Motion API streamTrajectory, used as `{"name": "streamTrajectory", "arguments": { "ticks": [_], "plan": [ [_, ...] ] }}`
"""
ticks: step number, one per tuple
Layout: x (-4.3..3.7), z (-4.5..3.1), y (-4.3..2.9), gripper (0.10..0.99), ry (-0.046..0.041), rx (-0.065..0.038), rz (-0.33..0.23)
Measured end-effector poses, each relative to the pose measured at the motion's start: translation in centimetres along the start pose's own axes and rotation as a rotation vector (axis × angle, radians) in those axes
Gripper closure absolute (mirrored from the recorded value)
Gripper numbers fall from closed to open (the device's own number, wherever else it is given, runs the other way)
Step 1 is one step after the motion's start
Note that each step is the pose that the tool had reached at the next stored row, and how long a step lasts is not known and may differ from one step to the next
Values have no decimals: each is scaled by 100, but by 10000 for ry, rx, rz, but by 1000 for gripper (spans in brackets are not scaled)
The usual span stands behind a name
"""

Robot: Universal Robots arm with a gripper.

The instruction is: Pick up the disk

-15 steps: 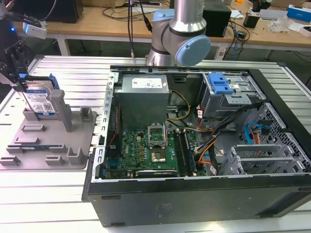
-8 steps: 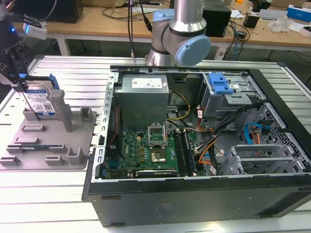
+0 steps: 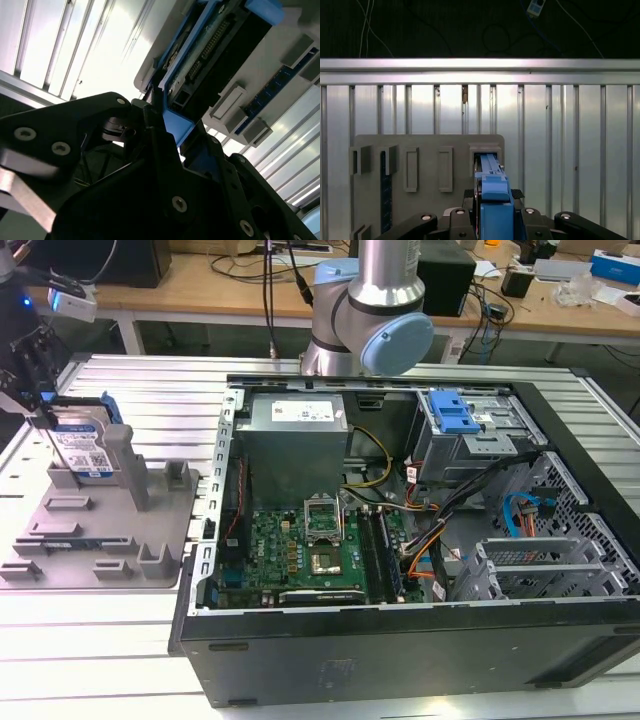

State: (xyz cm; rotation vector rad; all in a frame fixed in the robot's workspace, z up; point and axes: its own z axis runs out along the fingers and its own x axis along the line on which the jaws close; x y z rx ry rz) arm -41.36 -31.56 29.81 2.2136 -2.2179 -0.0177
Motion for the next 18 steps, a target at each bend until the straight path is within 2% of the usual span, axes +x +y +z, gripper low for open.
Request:
{"name": "streamTrajectory", "arguments": {
  "ticks": [5,7,10,14,16,18],
  "plan": [
    [3,-5,0,722,-1,3,7],
    [3,-69,1,722,0,2,7],
    [4,-286,4,722,0,1,6],
    [5,-502,7,722,0,1,6],
    [6,-652,9,722,0,1,7],
    [6,-770,10,722,-1,2,7]
  ]
}}
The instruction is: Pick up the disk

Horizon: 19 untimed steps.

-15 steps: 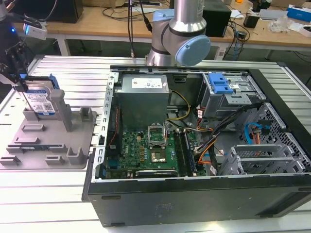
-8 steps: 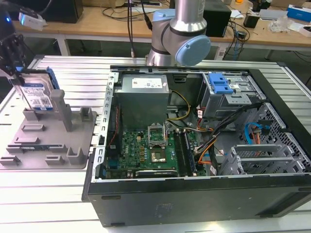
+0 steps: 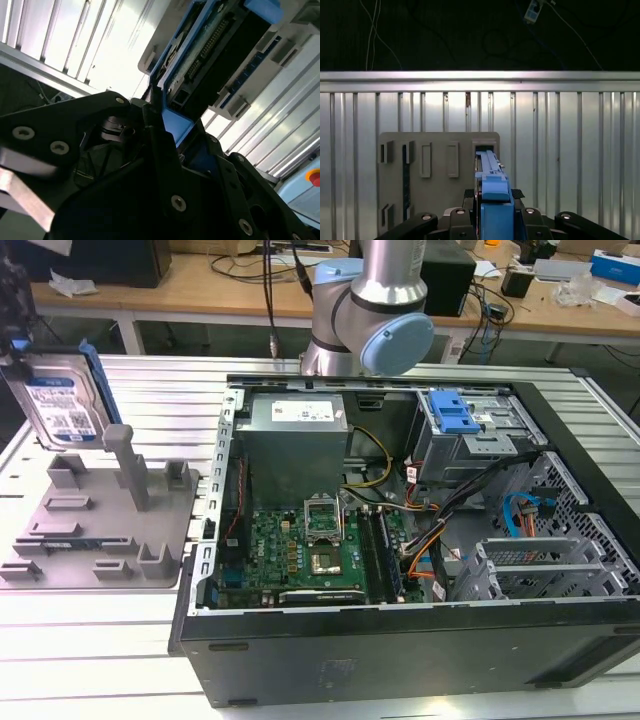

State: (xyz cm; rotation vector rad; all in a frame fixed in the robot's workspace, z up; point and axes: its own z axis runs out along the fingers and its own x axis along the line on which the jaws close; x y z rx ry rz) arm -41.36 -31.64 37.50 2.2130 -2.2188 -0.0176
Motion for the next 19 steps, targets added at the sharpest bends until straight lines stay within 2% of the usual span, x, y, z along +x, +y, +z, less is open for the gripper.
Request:
{"name": "streamTrajectory", "arguments": {
  "ticks": [2,3,11,12,17,19],
  "plan": [
    [0,-100,2,722,1,-1,0],
    [0,-180,2,722,1,-1,1],
    [1,-571,8,722,1,-1,0],
    [1,-660,9,722,1,-1,0],
    [0,-950,13,722,1,-1,-1],
    [0,-998,14,722,-3,2,0]
  ]
}}
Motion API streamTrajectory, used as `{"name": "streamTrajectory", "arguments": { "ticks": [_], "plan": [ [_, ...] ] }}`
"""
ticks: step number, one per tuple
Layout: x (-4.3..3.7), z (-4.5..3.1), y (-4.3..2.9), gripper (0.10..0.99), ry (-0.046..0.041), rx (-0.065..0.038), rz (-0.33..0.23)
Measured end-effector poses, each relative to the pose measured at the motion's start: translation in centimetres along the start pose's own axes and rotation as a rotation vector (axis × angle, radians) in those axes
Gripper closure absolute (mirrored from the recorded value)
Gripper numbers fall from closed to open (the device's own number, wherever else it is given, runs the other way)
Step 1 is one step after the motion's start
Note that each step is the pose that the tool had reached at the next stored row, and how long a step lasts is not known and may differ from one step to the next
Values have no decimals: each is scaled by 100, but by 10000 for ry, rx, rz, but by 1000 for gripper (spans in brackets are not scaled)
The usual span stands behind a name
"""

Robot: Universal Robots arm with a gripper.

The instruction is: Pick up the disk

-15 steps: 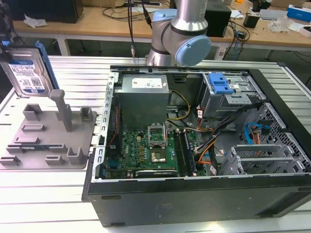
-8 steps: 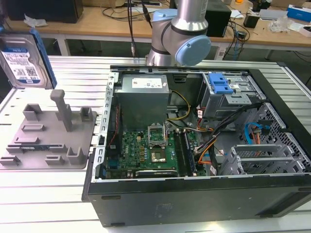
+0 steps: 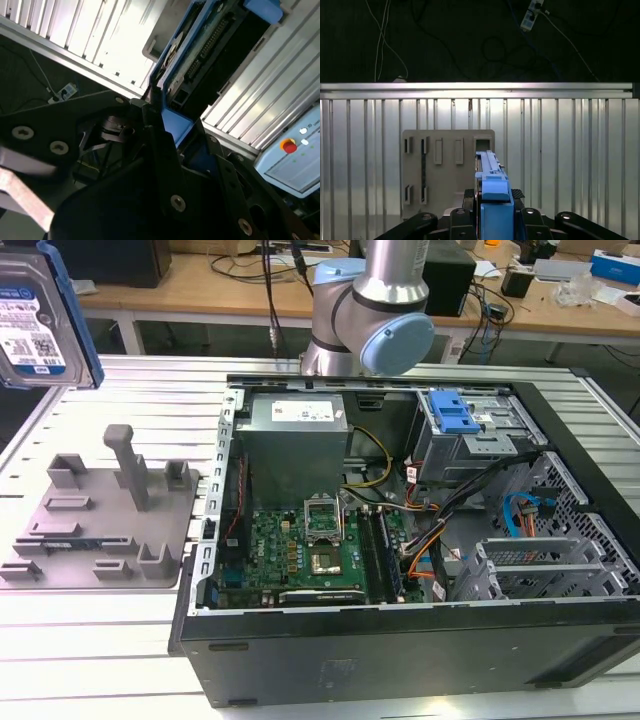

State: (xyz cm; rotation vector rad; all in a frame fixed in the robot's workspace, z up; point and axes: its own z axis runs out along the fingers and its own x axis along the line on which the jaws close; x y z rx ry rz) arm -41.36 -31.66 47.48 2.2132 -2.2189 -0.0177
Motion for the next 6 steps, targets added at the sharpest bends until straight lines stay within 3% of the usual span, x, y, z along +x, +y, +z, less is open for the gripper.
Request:
{"name": "streamTrajectory", "arguments": {
  "ticks": [6],
  "plan": [
    [0,-1,0,722,-4,-3,0]
  ]
}}
